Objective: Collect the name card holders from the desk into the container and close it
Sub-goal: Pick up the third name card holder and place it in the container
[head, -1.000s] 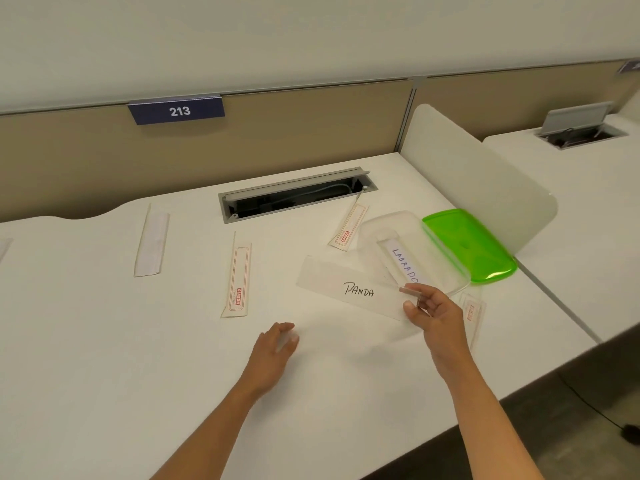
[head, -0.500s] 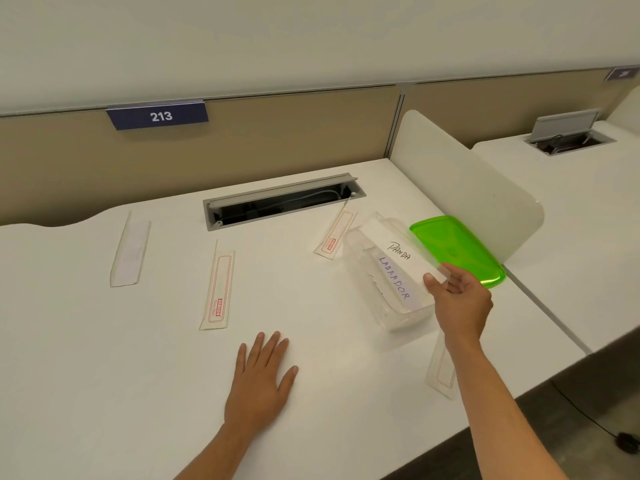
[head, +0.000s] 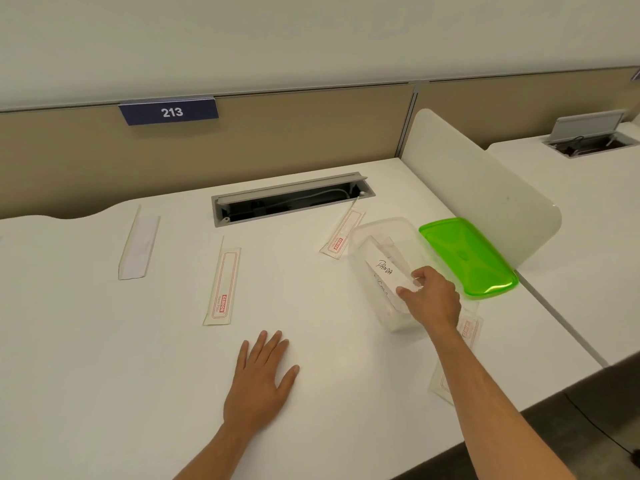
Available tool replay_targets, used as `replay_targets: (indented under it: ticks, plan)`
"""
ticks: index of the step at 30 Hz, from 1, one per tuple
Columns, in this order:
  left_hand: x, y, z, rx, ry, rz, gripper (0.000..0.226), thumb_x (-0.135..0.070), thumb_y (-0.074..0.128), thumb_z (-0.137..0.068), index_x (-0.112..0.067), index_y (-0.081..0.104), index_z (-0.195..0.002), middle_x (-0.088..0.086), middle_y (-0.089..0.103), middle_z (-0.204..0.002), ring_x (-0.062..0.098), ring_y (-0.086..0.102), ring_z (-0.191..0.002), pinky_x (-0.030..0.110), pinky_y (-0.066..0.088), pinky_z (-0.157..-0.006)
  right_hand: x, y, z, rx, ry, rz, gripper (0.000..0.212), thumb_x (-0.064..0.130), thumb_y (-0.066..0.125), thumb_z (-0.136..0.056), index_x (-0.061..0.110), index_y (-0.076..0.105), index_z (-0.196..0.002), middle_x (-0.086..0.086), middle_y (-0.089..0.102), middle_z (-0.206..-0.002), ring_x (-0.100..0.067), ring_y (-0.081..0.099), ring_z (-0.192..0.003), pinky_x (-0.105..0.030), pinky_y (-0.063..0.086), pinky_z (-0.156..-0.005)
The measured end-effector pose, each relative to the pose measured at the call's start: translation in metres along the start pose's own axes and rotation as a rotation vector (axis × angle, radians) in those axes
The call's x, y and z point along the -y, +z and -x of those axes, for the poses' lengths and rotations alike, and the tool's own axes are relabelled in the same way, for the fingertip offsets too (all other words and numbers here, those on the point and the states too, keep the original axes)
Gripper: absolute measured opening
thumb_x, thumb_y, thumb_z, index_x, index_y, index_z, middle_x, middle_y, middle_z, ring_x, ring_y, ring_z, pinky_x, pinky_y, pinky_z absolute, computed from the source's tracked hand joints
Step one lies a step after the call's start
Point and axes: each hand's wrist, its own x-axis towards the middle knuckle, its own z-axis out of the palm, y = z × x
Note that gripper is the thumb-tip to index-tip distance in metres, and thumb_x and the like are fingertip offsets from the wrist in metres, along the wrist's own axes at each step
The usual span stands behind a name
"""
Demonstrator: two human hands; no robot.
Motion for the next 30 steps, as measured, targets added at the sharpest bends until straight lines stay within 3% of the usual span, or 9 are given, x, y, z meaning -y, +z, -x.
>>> replay_targets:
  ticks: [9,20,25,30]
  plan:
    - [0.0,0.001,0.001,-0.024,-0.006,0.007,0.062,-0.061,0.029,-0.096,-0.027,0.043,-0.146,-0.015,0.029,-0.157,0.004,0.009,-0.149,0.035,0.0,-0.122,0.01,-0.002,-0.016,0.328,-0.07,0.375,0.052,0.036,0.079,-0.073,0.02,0.059,-0.119,-0.007,0.062,-0.115,-0.03,0.06,-0.102,-0.031,0.043,-0.071]
    - [-0.004,-0.003,0.001,-0.03,-0.008,-0.001,0.061,-0.059,0.03,-0.096,-0.026,0.043,-0.146,-0.014,0.03,-0.158,0.006,0.01,-0.149,0.035,-0.001,-0.122,0.014,0.001,-0.025,0.463,-0.085,0.466,0.049,0.023,0.07,-0.078,0.016,0.055,-0.124,-0.009,0.058,-0.119,-0.031,0.059,-0.106,-0.035,0.05,-0.083]
    - [-0.003,-0.004,0.001,-0.014,-0.015,0.003,0.062,-0.059,0.028,-0.097,-0.026,0.04,-0.148,-0.013,0.027,-0.159,0.006,0.006,-0.149,0.036,-0.003,-0.121,0.01,0.004,-0.024,0.387,-0.07,0.456,0.049,0.04,0.071,-0.082,0.017,0.057,-0.122,-0.008,0.06,-0.118,-0.031,0.059,-0.105,-0.034,0.044,-0.076]
    - [-0.003,-0.003,0.001,0.0,-0.018,-0.007,0.064,-0.061,0.024,-0.096,-0.028,0.037,-0.149,-0.015,0.023,-0.16,0.005,0.002,-0.15,0.036,-0.004,-0.122,0.03,0.006,-0.005,0.065,-0.153,0.152,0.042,0.044,0.066,-0.088,0.018,0.063,-0.121,-0.007,0.067,-0.118,-0.032,0.062,-0.106,-0.036,0.046,-0.079]
